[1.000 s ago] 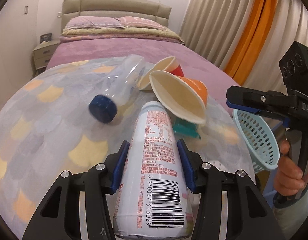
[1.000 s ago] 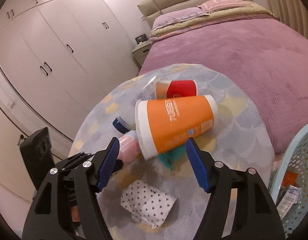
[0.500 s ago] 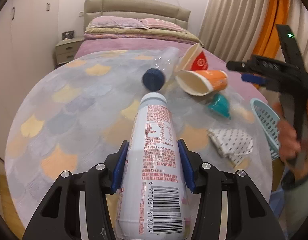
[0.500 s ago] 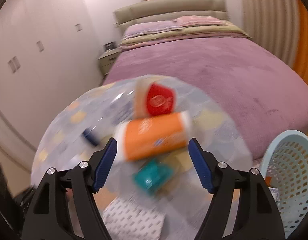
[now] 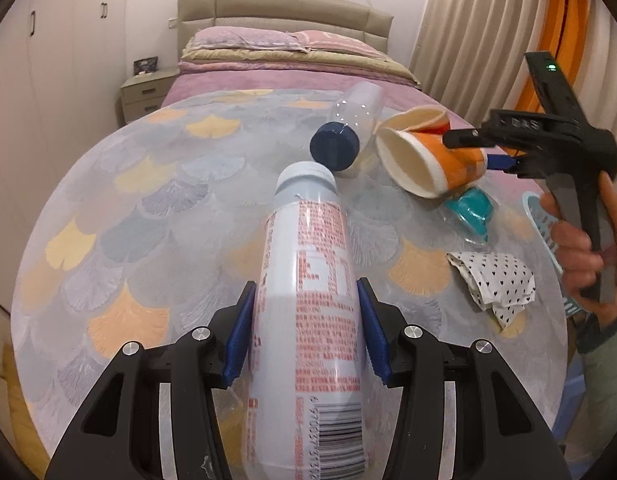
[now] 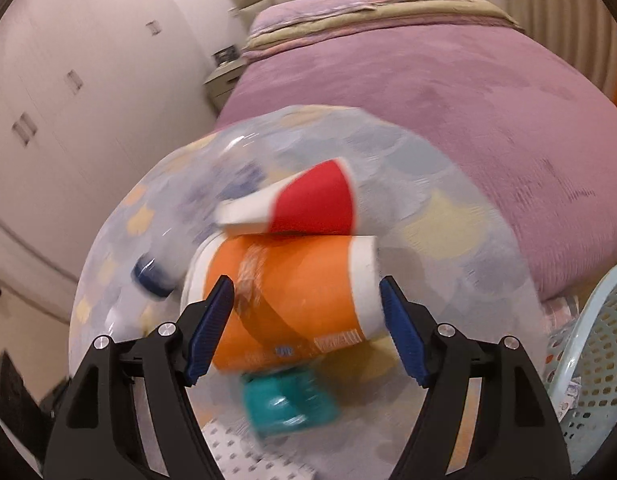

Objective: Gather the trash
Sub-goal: 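Grasp the orange soymilk paper cup with the right tool while the left tool holds the can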

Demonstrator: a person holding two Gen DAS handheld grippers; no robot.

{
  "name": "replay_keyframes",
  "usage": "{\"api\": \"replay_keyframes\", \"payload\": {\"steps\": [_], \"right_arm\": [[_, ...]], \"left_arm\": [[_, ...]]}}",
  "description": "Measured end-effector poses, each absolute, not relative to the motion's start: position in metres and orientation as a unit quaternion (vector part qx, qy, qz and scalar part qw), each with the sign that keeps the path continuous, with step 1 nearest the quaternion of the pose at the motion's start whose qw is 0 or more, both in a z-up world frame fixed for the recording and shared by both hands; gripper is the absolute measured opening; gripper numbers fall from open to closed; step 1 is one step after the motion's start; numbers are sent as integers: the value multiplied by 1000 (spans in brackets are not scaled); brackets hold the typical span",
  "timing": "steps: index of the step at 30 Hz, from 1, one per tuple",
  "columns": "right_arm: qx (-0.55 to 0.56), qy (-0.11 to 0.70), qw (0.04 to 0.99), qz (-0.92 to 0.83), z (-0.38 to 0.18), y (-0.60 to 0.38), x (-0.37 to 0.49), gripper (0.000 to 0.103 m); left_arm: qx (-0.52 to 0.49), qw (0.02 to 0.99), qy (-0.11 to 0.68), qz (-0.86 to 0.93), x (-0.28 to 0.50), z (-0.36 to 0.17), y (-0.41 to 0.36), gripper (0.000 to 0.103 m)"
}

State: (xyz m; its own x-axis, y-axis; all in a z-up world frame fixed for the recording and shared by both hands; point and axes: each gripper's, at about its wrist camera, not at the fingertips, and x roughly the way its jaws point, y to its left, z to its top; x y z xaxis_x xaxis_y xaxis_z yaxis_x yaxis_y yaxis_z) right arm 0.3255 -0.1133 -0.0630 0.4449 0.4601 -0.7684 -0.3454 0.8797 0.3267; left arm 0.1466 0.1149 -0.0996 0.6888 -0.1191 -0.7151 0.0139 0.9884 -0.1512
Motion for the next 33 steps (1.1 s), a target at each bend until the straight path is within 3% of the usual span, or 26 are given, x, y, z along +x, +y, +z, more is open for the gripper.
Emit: {"api": "replay_keyframes", "payload": {"steps": [12,20,28,33], "right_arm": [[74,455,816,350,-35,-73,260,71],[7,452,792,409,-27,-51,221,71],[-13,437,848,300,-40,-55,241,71],[-4,468,832,298,-62,-44,268,71]], "left_arm": [[-86,915,393,-22,142,-103,124,52],[-93,915,393,-25,143,-105,128,55],[-87,913,397,-24,148,-105,126,53],[-87,911,402,-26,155,-105,125,53]]}}
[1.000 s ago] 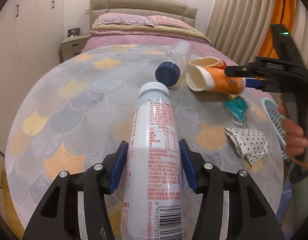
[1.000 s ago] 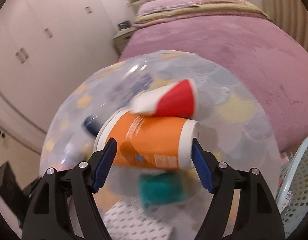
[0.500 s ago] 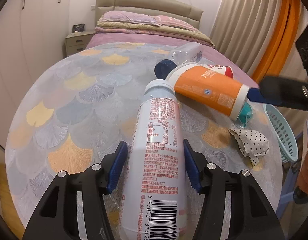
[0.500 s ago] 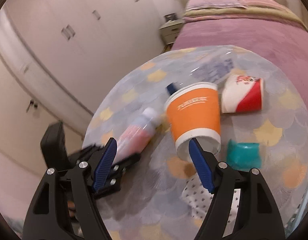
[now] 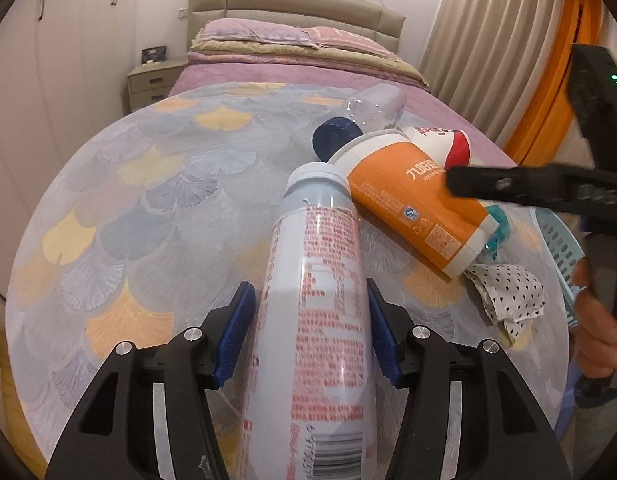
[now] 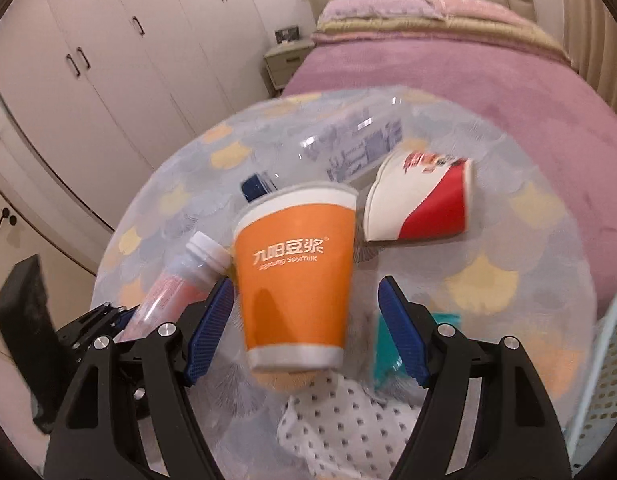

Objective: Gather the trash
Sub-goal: 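Grasp the orange soymilk paper cup with the right tool while the left tool holds the can, then carry the can and cup over the wastebasket and open both tools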

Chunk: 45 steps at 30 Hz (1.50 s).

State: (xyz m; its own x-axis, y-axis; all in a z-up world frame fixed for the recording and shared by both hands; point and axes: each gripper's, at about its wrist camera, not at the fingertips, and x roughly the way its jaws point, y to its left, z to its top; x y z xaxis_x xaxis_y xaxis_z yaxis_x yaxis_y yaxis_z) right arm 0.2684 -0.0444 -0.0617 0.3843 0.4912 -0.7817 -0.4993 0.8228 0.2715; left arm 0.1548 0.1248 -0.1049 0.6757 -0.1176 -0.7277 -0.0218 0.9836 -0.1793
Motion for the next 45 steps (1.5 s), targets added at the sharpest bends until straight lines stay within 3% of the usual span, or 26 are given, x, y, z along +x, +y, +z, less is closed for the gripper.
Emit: {"api": "replay_keyframes", "payload": {"steps": [11,15,20,28,45], "right_arm": [[24,491,813,312,-83,-32,280,71],[30,488,808,329,-80,-31,274,54],[11,482,815,322,-74,-32,260,51],[12,445,838,317,-47,-59,229,50],[83,367,898,227,10,-177,204,50]], "left_arm": [[-87,912,399,-32,154,-107,121,54],[-84,912,400,-30,153,-106,119,54],[-83,912,401,-24,153,-105,119,50],[-100,911,398,-34,145,-101,113,47],[-85,941,300,-129,137,-24,39,47]]}}
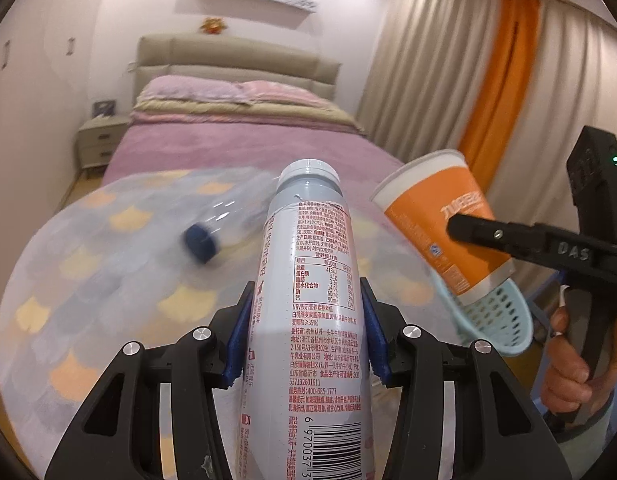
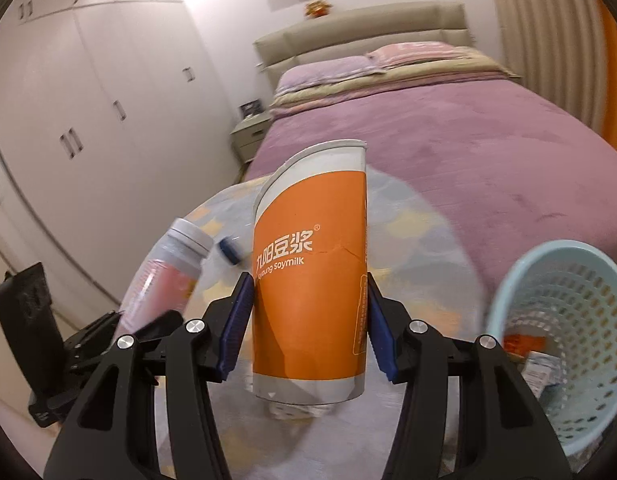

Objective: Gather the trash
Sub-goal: 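Carry the can and cup over the wastebasket and open both tools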

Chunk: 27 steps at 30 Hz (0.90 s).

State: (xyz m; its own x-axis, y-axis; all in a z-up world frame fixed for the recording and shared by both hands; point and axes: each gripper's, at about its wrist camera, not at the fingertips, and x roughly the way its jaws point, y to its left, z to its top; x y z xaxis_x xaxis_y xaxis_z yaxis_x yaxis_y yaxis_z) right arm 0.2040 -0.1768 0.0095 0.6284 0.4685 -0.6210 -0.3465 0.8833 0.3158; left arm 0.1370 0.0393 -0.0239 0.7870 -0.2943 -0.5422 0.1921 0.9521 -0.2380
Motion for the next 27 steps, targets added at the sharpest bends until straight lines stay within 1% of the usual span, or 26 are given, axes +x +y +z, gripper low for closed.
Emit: {"api": "replay_keyframes", "payload": {"steps": [7,12,21,27], "right_arm": [[88,362,918,134,11,-242,202,50],[59,367,928,20,2,-276,205,50],[99,404,907,-60,-39,-349,216,50],[137,439,884,-83,-70,-389,225,51]], "left_arm": [[-62,933,301,-189,160,-18,-28,47],[-63,910,335,-236,186,-24,-74,47],[-80,863,401,-297,228,-56,-146,47],[-63,852,422,-304,232,-77,-183,47]]}}
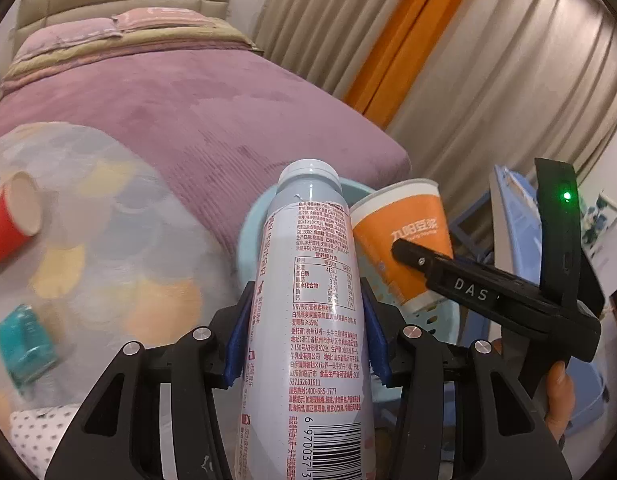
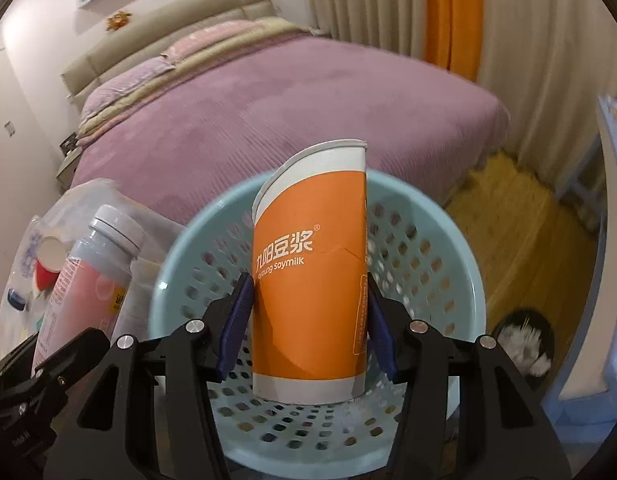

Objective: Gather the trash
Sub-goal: 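Carry the can and cup over the wastebasket and open both tools, then pinch the white polka-dot napkin with the left tool while the right tool grasps the teal packet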

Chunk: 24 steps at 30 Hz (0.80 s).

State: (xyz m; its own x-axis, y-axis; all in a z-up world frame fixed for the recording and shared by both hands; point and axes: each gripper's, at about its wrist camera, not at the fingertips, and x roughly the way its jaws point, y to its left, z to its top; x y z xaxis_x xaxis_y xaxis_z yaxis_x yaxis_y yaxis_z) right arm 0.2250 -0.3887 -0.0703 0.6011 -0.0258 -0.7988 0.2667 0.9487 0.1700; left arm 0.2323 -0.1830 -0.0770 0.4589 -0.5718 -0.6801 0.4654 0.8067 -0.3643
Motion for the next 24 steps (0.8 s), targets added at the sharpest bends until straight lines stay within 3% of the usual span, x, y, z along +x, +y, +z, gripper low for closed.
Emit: {"api": "replay_keyframes", "payload": {"steps": [7,10,24], "right_arm": [[166,465,866,-79,-99,-411,222,53],[182,458,867,-69,-101,-421,219,67],[154,425,891,-38,-70,-391,197,67]], "left_arm": [[-47,853,419,-306,239,-80,-209,48],[-46,867,397,-299,231,-76,-208,75],[-21,905,321,-278,182,-35,-181,74]]}}
